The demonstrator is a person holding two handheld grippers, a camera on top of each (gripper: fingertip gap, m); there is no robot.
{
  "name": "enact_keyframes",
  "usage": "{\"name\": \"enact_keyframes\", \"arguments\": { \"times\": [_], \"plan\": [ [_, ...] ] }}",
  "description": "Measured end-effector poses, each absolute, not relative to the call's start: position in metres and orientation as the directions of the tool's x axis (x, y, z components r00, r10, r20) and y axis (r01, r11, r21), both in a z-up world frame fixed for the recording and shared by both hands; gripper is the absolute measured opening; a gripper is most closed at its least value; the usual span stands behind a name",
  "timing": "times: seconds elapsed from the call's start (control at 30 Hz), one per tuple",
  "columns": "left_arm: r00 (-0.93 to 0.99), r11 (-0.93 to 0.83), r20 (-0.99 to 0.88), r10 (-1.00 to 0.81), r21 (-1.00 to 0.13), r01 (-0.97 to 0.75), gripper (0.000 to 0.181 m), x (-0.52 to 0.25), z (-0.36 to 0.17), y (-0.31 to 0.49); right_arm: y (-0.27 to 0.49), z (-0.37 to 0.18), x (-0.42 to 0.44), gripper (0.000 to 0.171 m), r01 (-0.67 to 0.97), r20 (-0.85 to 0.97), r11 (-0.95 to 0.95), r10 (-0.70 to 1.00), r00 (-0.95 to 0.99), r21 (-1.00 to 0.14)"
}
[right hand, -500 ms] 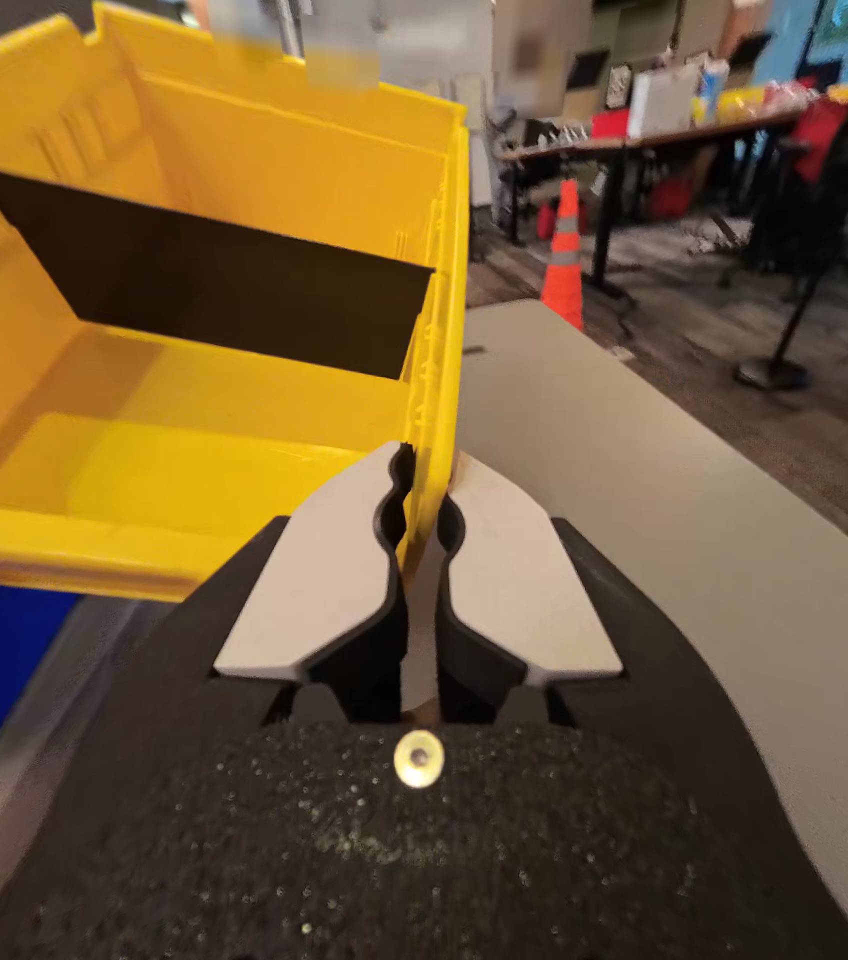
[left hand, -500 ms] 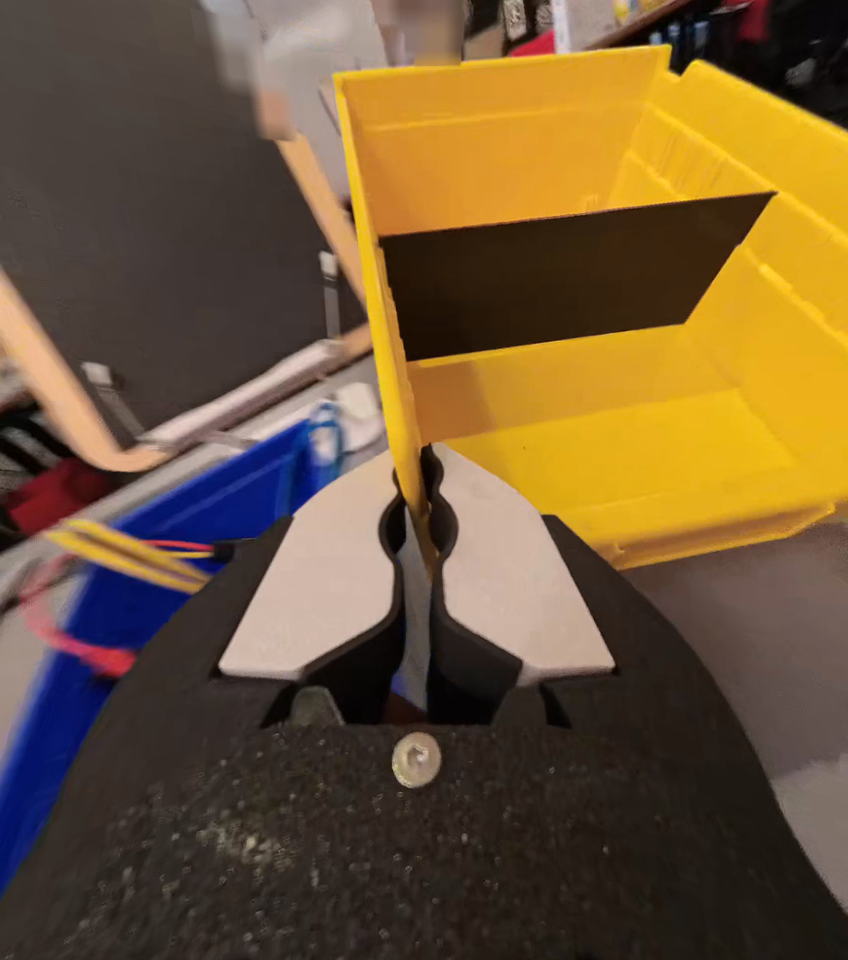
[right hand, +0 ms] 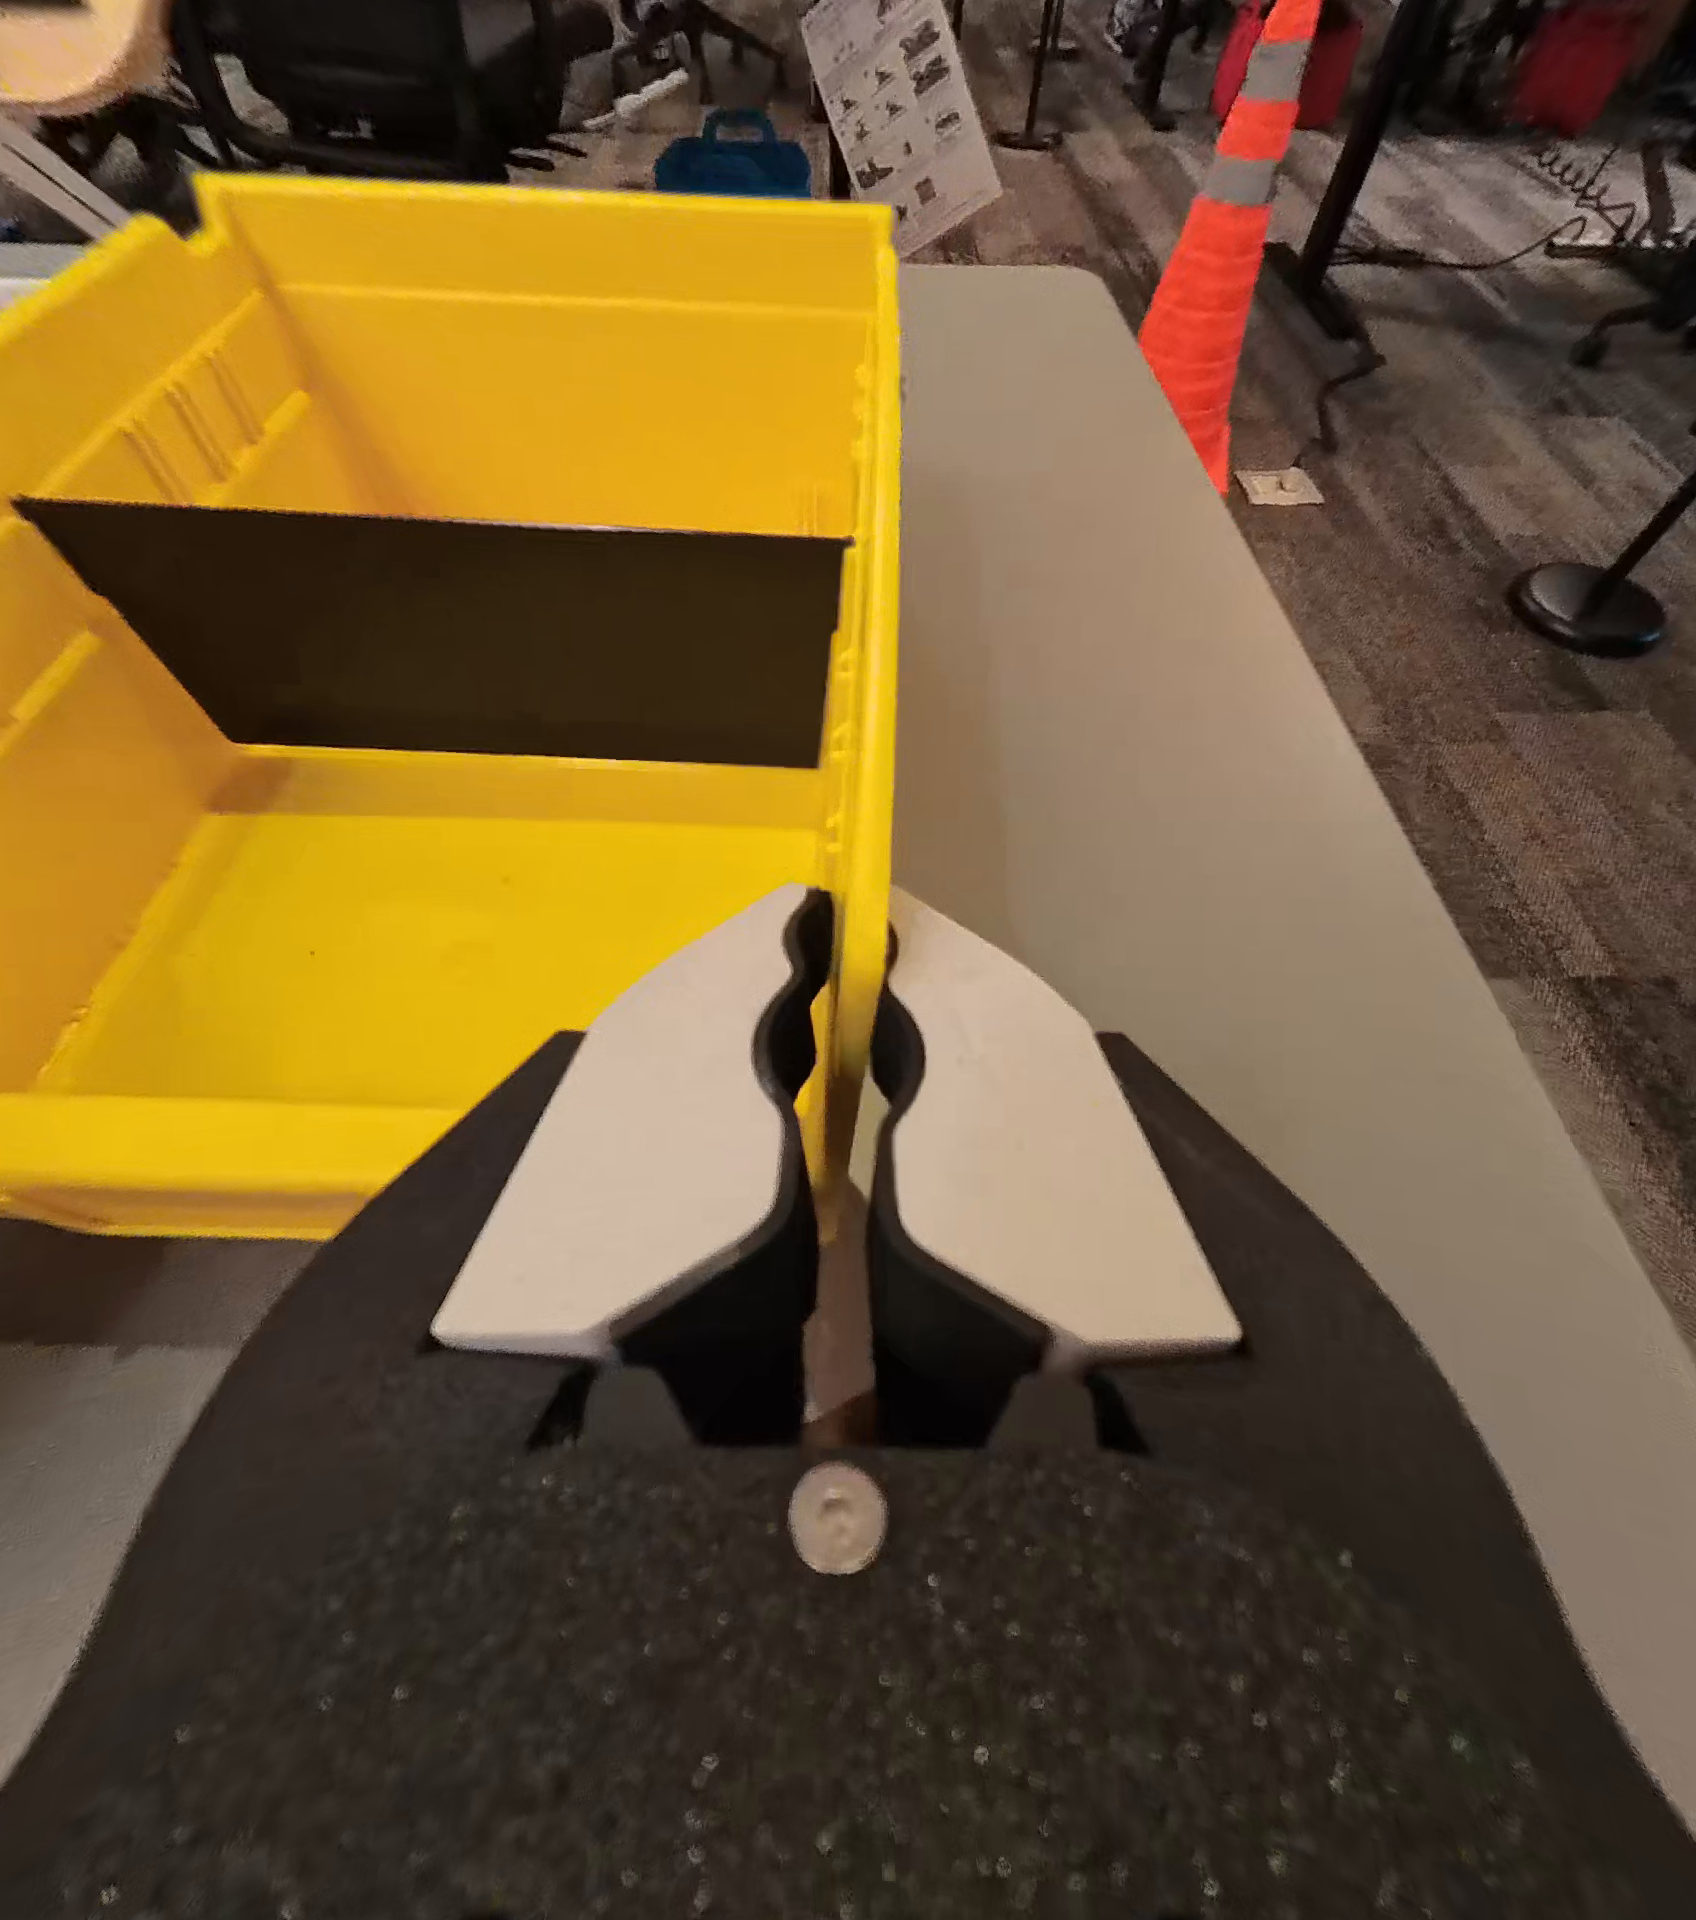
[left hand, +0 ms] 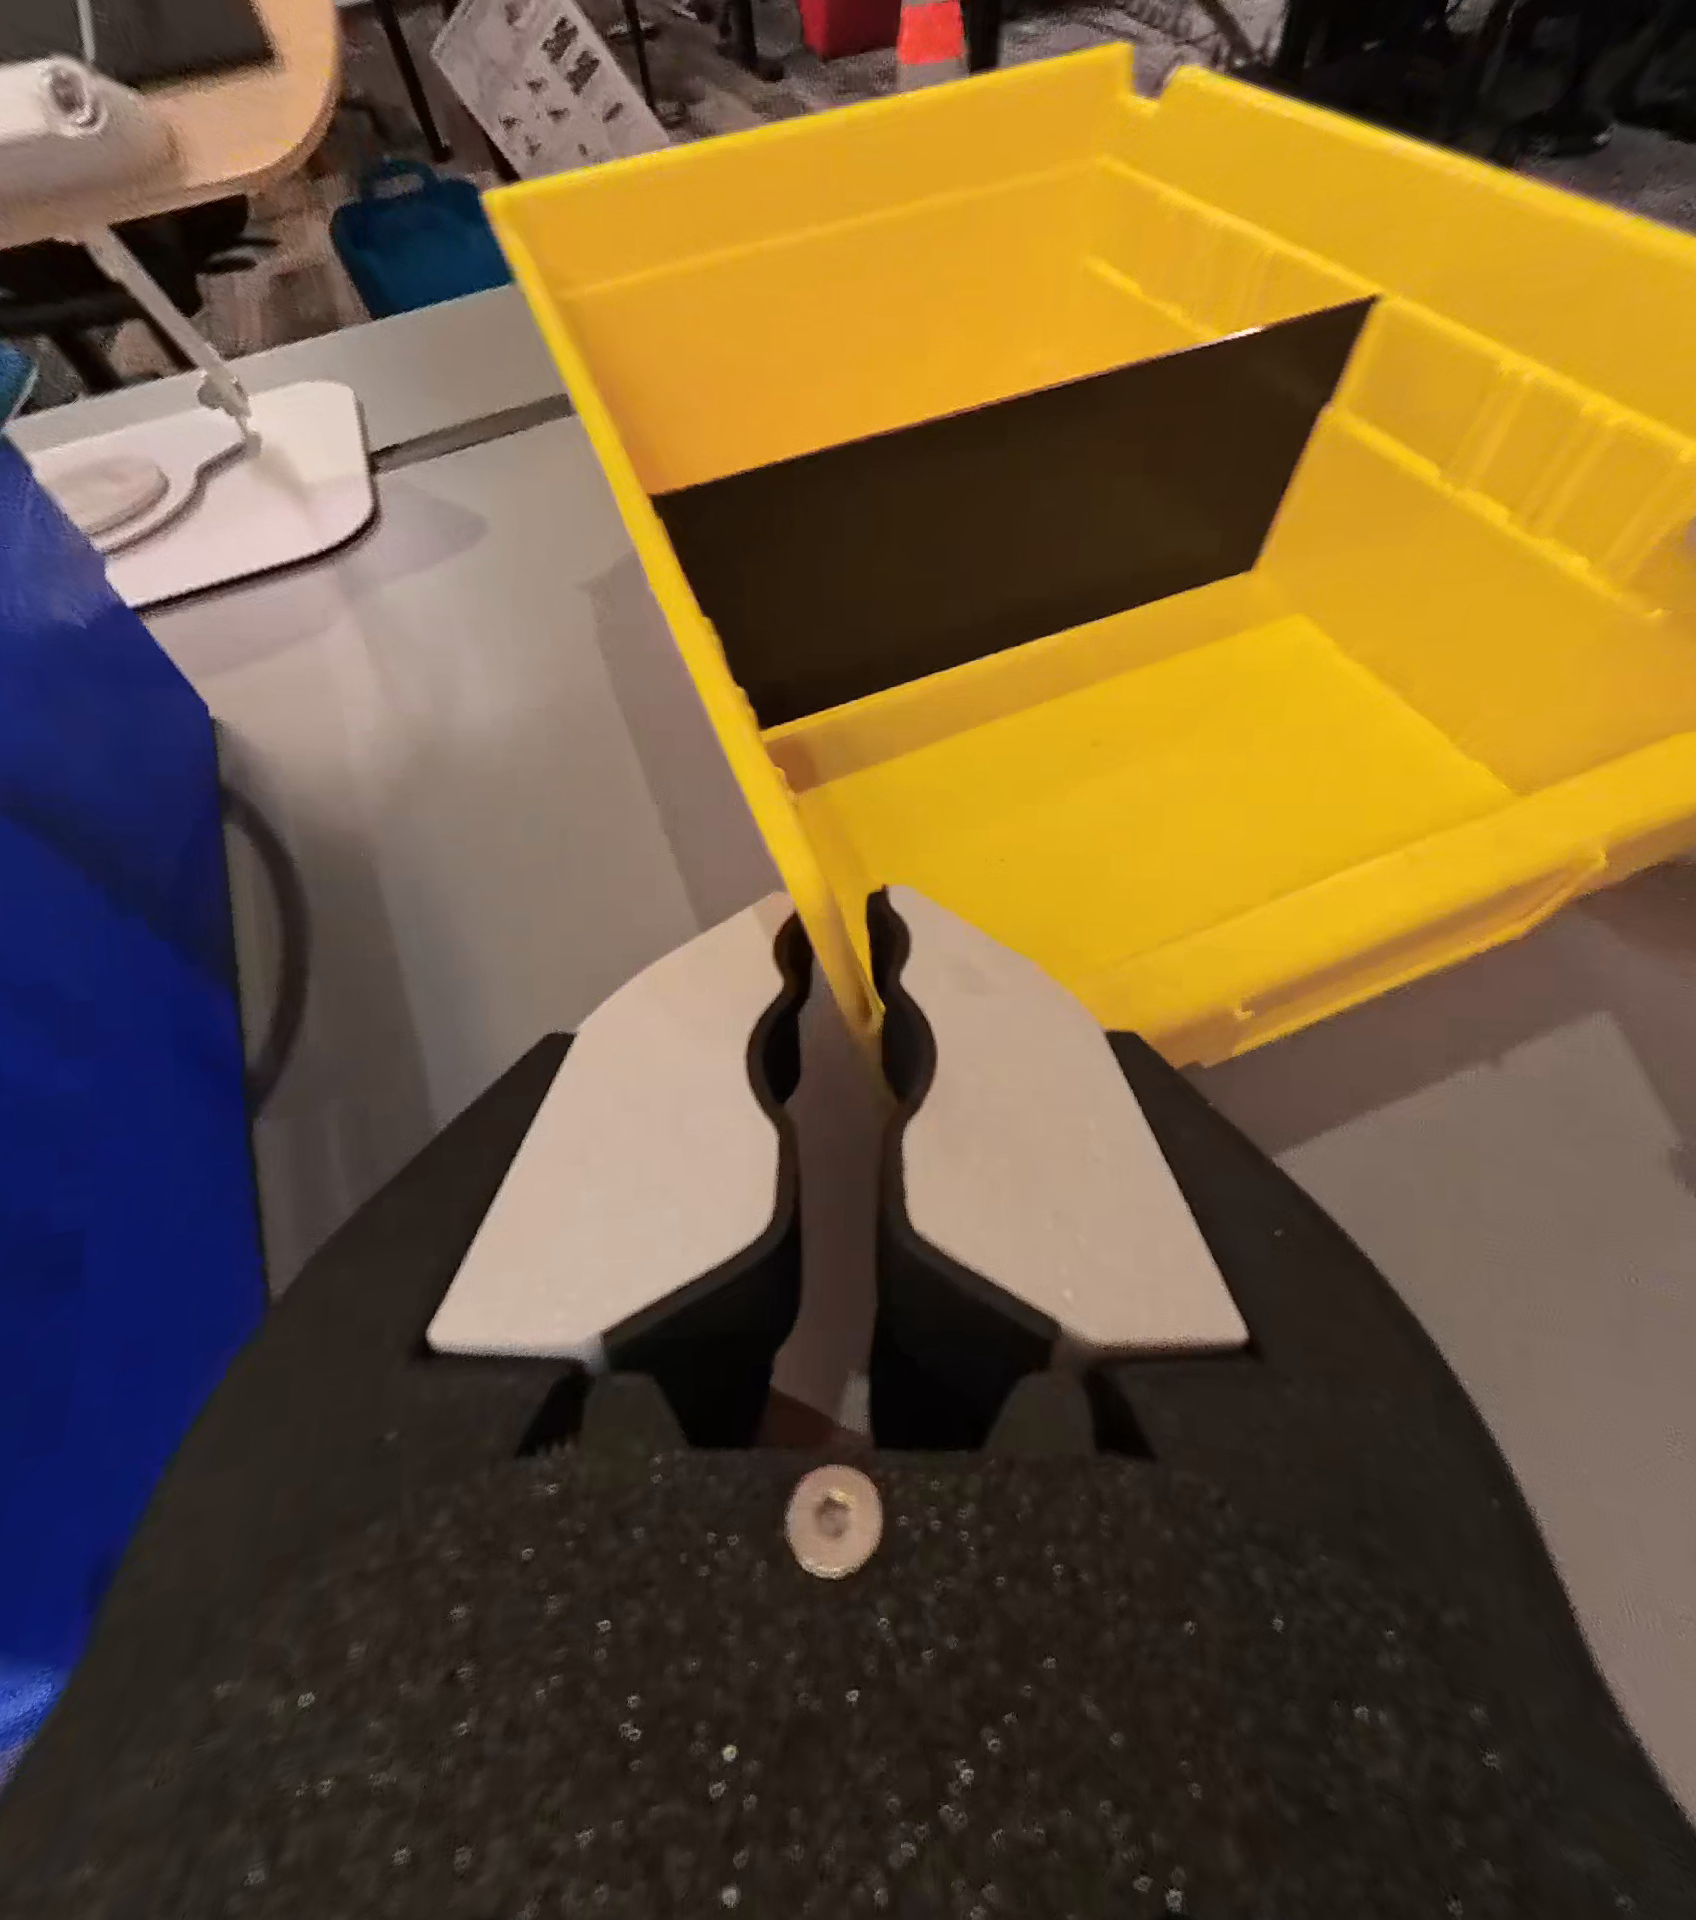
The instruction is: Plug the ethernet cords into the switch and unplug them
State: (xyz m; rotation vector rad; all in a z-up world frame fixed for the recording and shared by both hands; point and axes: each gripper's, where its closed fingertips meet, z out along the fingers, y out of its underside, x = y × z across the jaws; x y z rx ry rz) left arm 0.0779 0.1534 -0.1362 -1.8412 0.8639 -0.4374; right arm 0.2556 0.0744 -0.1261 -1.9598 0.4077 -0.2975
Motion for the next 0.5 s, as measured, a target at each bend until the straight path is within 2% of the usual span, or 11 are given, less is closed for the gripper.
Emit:
{"name": "enact_keyframes", "arguments": {
  "times": [0.1,0.2,0.3,0.4,0.5],
  "plan": [
    [0.662,-0.253,-0.061,-0.747,-0.895,-0.367,0.013,0.080,-0.137,0.151,0.080,-0.129,0.261,0.009,-0.178,0.010,-0.374,-0.450,0.893,-0.910],
    [0.607,-0.301,0.018,-0.795,-0.879,-0.368,0.026,0.084,-0.138,0.139,0.082,-0.132,0.266,0.011,-0.234,-0.033,-0.362,-0.484,0.874,-0.902],
    [0.510,-0.319,0.107,-0.853,-0.881,-0.349,0.033,0.072,-0.117,0.117,0.076,-0.134,0.272,0.025,-0.246,-0.008,-0.391,-0.520,0.854,-0.887],
    [0.436,-0.250,0.102,-0.894,-0.922,-0.297,0.038,0.023,-0.077,0.109,0.067,-0.116,0.272,0.033,-0.242,-0.023,-0.328,-0.551,0.834,-0.913],
    [0.502,-0.173,0.010,-0.865,-0.945,-0.279,0.039,-0.059,-0.052,0.136,0.060,-0.080,0.261,0.037,-0.161,0.007,-0.241,-0.573,0.819,-0.957]
  ]
}}
